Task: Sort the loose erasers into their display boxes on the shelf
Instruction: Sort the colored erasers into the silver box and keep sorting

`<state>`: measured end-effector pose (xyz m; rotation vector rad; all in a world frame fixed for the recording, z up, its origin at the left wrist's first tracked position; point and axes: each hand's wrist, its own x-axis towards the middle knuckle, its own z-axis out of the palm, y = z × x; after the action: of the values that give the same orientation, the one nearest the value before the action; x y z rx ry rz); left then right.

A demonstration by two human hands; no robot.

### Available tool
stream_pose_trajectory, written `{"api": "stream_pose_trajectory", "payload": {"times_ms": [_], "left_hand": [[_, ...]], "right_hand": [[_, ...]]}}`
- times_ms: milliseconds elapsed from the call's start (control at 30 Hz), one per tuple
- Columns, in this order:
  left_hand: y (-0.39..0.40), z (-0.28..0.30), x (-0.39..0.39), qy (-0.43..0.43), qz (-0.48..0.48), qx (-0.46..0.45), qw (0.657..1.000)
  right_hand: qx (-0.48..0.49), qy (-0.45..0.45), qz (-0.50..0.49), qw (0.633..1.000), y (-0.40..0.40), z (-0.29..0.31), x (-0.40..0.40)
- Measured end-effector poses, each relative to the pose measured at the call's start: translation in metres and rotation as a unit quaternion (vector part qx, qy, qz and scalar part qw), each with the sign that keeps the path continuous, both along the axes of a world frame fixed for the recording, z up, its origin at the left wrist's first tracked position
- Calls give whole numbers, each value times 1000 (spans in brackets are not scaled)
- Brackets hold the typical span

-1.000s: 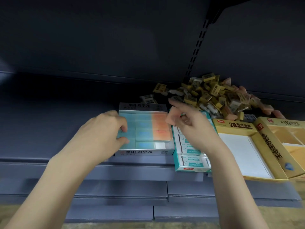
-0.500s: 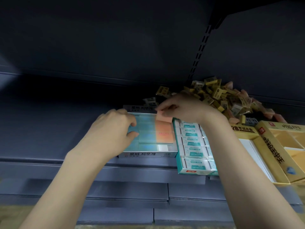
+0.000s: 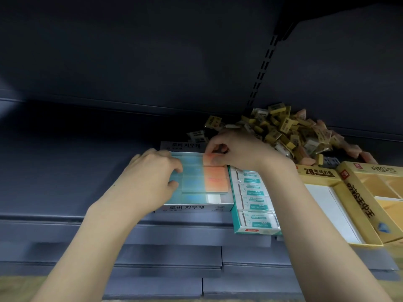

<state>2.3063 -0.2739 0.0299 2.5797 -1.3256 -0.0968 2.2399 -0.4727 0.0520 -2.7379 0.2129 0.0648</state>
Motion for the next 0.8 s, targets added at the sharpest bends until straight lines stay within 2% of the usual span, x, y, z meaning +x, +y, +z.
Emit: {"api": "stream_pose_trajectory", "payload": {"times_ms": [167,367,567,733,800], "left_hand": [[-9,5,-2,2,-11,21,1000],[-34,15,-11,-9,-34,-7,999],[-87,28,-36,-38,-83,-43,995],[-138,37,-68,-19,-146,-97,984],[-159,39,-80,-24,-168,-103,980]], "right_hand": [[-12,-13,20,1000,-3,-2,-2],[-2,-86,-9,996,-16,3,-19],[-60,-99,-67,991,-65,15,-59],[-146,-63,-130,979,-114,26,-109],[-171,-79,-140,972,-136,28,-130]]}}
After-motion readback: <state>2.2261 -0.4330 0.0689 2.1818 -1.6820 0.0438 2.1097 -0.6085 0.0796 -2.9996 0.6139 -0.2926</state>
